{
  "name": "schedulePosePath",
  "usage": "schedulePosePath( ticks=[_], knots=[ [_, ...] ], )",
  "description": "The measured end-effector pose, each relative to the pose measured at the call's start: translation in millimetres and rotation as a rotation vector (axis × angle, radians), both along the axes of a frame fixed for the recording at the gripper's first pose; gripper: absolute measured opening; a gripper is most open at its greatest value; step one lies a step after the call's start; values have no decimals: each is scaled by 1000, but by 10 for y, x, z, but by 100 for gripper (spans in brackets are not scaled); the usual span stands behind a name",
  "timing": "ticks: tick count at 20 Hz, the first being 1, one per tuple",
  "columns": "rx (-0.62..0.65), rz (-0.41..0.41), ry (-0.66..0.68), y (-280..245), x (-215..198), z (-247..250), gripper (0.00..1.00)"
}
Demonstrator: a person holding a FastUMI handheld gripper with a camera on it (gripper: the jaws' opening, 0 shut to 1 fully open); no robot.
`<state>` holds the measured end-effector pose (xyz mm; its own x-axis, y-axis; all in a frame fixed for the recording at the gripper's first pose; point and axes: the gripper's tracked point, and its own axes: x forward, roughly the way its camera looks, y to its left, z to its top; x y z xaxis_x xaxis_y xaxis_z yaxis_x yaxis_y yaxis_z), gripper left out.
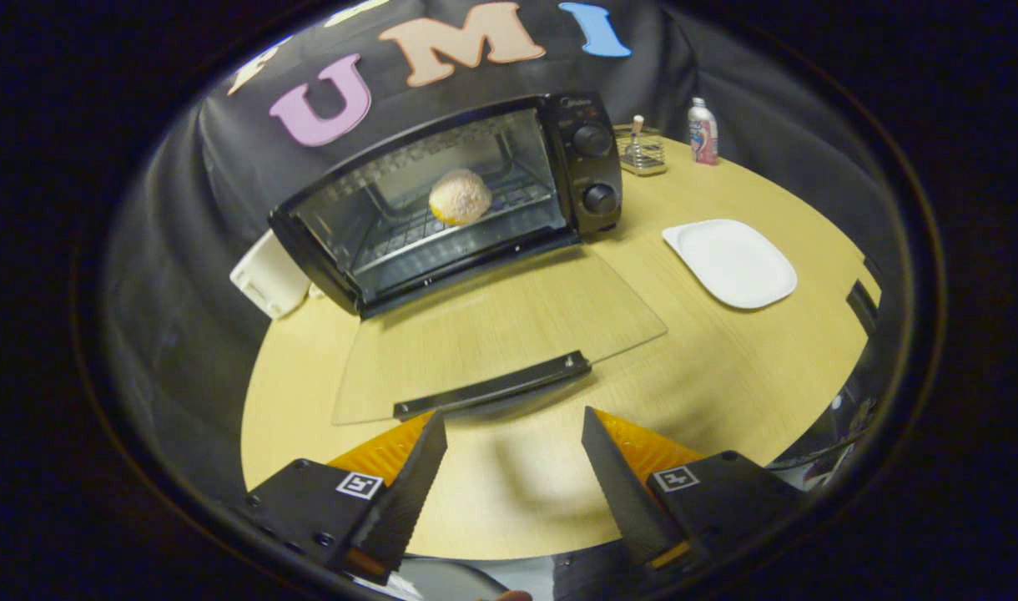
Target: Open the toaster oven, put the food inside, and close the toaster oven door.
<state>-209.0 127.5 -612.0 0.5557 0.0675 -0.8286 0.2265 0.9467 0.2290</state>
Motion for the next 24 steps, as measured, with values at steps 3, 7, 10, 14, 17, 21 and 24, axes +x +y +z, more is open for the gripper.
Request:
schedulePosePath(
  ticks=[3,7,10,14,17,21,24],
  knots=[
    [-50,73,54,25,-37,-150,100],
    [-82,109,69,39,41,-229,100],
    [-99,128,62,43,68,-221,100],
    [-128,144,22,34,129,-85,100],
    [-130,142,-17,33,172,81,100],
    [-108,102,-87,35,307,368,100],
    [-73,51,-157,49,536,585,100]
  ],
)
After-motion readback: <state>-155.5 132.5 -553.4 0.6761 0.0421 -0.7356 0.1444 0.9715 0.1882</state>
